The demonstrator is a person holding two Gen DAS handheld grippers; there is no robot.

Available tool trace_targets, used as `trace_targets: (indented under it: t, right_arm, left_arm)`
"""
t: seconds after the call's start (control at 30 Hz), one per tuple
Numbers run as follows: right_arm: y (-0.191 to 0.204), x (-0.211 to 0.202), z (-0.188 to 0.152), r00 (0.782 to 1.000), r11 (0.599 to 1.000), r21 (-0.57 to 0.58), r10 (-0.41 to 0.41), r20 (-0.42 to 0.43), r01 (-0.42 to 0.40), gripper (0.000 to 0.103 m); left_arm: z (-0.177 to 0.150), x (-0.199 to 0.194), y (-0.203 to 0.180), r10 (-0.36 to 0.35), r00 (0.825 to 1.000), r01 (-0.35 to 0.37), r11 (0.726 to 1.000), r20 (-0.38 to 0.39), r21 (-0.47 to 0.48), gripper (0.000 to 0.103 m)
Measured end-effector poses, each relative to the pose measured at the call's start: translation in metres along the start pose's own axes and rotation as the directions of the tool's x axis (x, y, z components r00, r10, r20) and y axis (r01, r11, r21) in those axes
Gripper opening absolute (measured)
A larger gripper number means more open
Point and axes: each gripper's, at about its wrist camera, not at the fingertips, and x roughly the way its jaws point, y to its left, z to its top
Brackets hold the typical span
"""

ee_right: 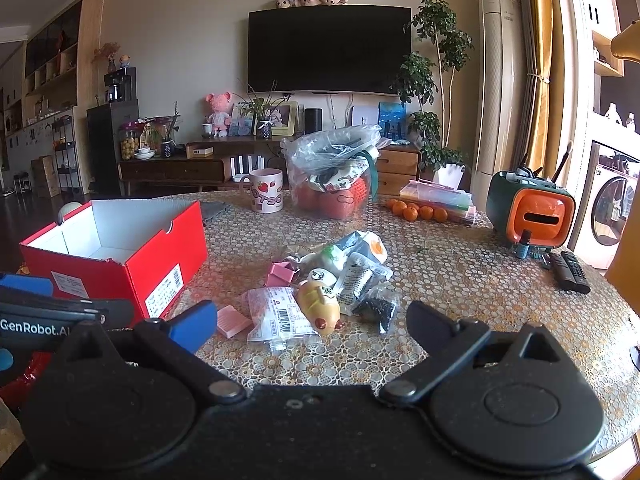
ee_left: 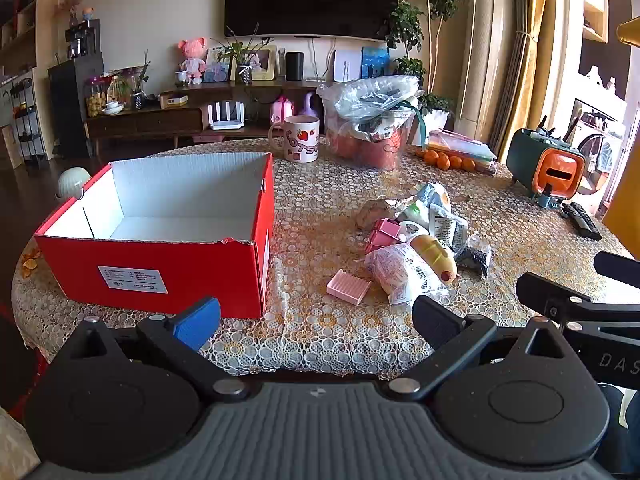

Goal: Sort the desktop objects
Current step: 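Reach the left tool toward the white wrapped bag while the right tool reaches the yellow toy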

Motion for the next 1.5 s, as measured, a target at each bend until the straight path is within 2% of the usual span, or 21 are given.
trace_targets:
  t: [0.33, 0.53, 0.63, 0.73, 0.87, 1.2, 1.5]
  right_arm:
    - [-0.006, 0.007, 0.002, 1.000, 1.000, 0.003, -0.010, -0.004, 0.010, 0.098]
    - [-0.022, 0.021, 0.003, 0.999, 0.999, 0.015, -0.045, -0.012, 0.045, 0.098]
    - [-0.029, 0.035, 0.002, 0.998, 0.998, 0.013, -0.060, -0.032, 0.060, 0.092]
    - [-0.034, 0.049, 0.001, 0.996, 0.998, 0.003, -0.067, -0.051, 0.068, 0.092]
    - [-0.039, 0.070, 0.003, 0.995, 0.998, -0.023, -0.063, -0.076, 0.061, 0.091]
    - [-0.046, 0.116, 0.006, 0.988, 0.999, -0.044, -0.016, -0.152, 0.010, 0.087]
    - [-0.048, 0.150, 0.008, 0.974, 0.998, -0.036, 0.035, -0.223, -0.045, 0.082]
  left_arm:
    - [0.004, 0.007, -0.006, -0.020, 1.000, 0.020, 0.999, -0.002, 0.027, 0.103]
    - [0.008, 0.019, -0.014, -0.062, 0.998, 0.062, 0.996, 0.001, 0.063, 0.103]
    - [0.009, 0.027, -0.023, -0.092, 0.996, 0.090, 0.991, 0.015, 0.098, 0.103]
    - [0.010, 0.037, -0.032, -0.129, 0.992, 0.126, 0.985, 0.017, 0.122, 0.103]
    - [0.009, 0.054, -0.044, -0.166, 0.986, 0.162, 0.975, 0.015, 0.151, 0.103]
    - [0.007, 0.104, -0.057, -0.189, 0.982, 0.184, 0.961, 0.002, 0.205, 0.103]
    - [0.006, 0.139, -0.065, -0.228, 0.974, 0.215, 0.928, 0.006, 0.304, 0.102]
